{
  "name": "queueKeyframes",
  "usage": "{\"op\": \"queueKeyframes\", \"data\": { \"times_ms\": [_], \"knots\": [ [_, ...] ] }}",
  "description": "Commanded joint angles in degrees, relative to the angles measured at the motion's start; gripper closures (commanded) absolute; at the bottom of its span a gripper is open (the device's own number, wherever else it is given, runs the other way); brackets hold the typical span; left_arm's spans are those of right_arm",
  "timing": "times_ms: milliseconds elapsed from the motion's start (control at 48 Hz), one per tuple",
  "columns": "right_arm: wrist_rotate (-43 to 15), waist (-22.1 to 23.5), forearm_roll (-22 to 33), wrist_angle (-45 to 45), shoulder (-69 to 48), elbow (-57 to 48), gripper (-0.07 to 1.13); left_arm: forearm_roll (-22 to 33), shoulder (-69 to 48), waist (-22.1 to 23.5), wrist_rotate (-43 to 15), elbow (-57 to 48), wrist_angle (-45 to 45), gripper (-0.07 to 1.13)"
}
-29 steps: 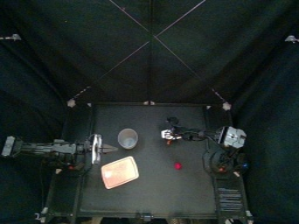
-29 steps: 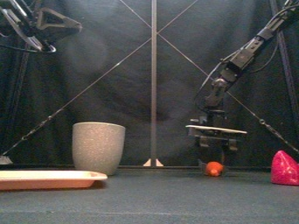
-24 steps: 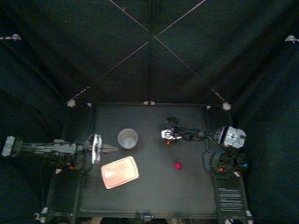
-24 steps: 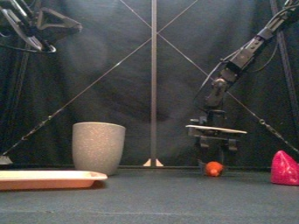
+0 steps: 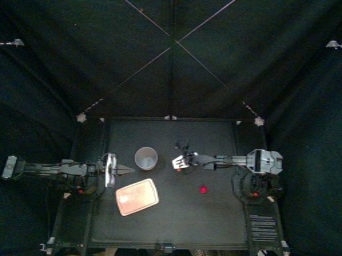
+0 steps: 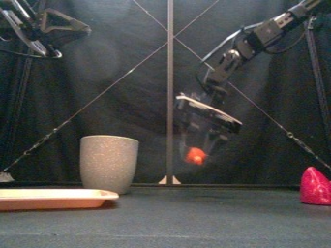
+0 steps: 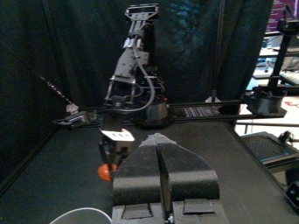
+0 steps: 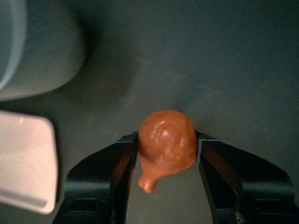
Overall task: Pick the drumstick then place it on the pink plate
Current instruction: Place drumstick on the pink plate
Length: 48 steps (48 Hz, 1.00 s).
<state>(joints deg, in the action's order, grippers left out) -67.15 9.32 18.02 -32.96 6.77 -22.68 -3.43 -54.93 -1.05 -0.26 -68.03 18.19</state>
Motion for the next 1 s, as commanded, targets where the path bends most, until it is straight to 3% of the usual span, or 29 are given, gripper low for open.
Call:
{"op": "queueKeyframes", "data": {
  "times_ms": [21, 375, 562, 854, 1000],
  "knots": [
    [-0.18, -5.45, 4.22, 0.62, -1.93, 3.96, 0.41, -0.88, 0.18, -0.09, -0.18, 0.97, 0.53, 1.04],
    [-0.09, -16.35, 8.17, 11.51, 7.38, 13.71, 0.41, -1.76, 0.18, -1.41, -0.18, 1.05, 0.88, 1.04],
    [-0.18, -16.44, 11.87, 14.85, 14.68, 20.92, 0.41, -1.85, 0.18, -1.85, -0.18, 1.05, 1.67, 1.04],
    [-0.18, -16.35, 11.16, 17.31, 21.71, 29.36, 0.41, -2.99, 0.09, -1.93, -0.18, 0.97, 2.37, 1.04],
    [-0.18, -16.35, 11.69, 17.40, 22.59, 30.32, 0.32, -3.96, 0.09, -1.93, -0.18, 0.97, 2.81, 1.04]
  ]
}}
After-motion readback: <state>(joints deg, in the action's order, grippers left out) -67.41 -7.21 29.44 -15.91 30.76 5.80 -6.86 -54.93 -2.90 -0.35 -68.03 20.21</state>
